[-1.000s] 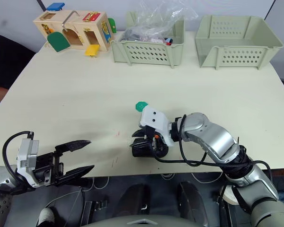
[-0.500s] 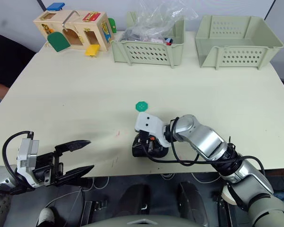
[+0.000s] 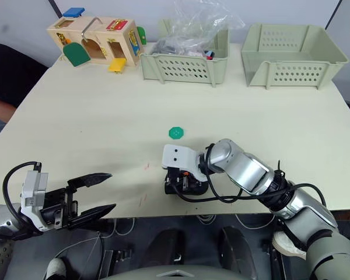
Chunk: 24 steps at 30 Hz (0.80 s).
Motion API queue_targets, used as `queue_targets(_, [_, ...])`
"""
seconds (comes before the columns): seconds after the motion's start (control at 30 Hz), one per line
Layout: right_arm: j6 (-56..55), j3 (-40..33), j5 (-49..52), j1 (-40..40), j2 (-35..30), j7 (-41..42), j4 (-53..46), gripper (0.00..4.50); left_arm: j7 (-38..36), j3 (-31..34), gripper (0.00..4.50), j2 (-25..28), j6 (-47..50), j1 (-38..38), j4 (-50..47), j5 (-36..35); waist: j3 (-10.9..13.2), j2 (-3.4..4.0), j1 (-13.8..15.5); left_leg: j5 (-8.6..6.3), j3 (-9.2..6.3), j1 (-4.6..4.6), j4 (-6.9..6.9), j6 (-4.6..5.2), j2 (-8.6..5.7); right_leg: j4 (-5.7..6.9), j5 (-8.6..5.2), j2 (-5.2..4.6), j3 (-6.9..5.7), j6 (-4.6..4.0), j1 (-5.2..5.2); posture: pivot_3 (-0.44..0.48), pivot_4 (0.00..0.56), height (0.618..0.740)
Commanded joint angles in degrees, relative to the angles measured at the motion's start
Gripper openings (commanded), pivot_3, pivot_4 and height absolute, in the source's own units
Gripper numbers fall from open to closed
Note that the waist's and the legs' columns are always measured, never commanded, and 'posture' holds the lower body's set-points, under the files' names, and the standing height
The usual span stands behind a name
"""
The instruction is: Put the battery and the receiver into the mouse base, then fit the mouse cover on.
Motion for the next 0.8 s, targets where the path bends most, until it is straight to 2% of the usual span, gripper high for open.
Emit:
queue_targets(0.03, [5.70,2.65,-0.63,2.08,-1.83,0.95,4.22,1.46,-0.18,0.82,4.50,0.48,-0.50,0.17,-0.47,-0.17,-0.09,0.03,0.13,0.00,-0.01,0.00,0.00,0.00,-0.01,-0.01,0.00,-0.01,-0.01,0.00,0.00,0.000,0.150,0.740])
queue_targets(0.27, [6.13,-0.20,0.48,1.23,0.60,0.43,5.35,1.46,-0.10,1.12,4.50,0.35,-0.46,0.59,-0.80,-0.37,-0.12,0.02,0.07,0.00,-0.04,-0.01,-0.01,0.00,-0.03,-0.03,-0.01,-0.03,-0.05,-0.01,0.04,0.000,0.150,0.740])
queue_targets(0.53, [8.08,0.98,1.39,0.19,-0.17,2.32,5.05,1.46,0.34,0.91,4.50,0.27,-0.31,0.76,-1.11,-0.41,-0.11,0.04,-0.04,0.00,-0.04,-0.01,-0.02,0.00,-0.03,-0.03,-0.01,-0.03,-0.05,-0.01,0.04,0.000,0.150,0.740])
queue_targets(0.8, [9.50,-1.18,2.18,-1.96,2.12,1.62,6.16,1.46,0.77,0.49,4.50,0.06,-0.30,0.83,-1.43,-0.35,-0.09,0.06,-0.11,0.00,-0.05,-0.04,-0.02,0.00,-0.03,-0.03,-0.01,-0.03,-0.07,-0.01,0.04,0.000,0.150,0.740])
